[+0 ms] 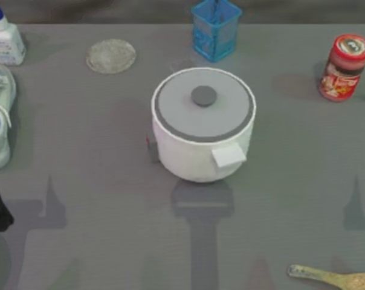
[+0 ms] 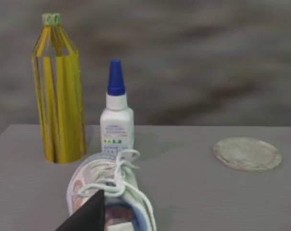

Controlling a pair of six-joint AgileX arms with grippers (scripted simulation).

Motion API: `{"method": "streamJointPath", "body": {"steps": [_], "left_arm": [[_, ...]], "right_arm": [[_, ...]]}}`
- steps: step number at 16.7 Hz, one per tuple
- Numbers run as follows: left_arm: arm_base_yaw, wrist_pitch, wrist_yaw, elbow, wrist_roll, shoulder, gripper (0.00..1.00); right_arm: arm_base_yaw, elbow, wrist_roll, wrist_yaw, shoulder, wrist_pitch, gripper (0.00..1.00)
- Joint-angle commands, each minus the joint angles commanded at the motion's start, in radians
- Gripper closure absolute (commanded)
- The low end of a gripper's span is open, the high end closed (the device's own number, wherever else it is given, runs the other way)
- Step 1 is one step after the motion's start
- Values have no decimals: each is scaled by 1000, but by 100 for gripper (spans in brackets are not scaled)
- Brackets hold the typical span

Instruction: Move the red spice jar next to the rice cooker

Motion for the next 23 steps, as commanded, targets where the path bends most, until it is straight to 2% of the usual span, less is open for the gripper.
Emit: {"method": "streamJointPath", "body": {"steps": [5,11,16,23], "left_arm": [[0,0,0,0,0,0,0],[0,0,0,0,0,0,0],[0,0,0,0,0,0,0],[0,0,0,0,0,0,0]], "right_arm": [[5,36,-2,-6,43,-22,0],[21,284,-19,-23,322,-164,0],[28,652,-47,-31,676,-331,0],[35,1313,-96,-39,1242,-575,0]]}}
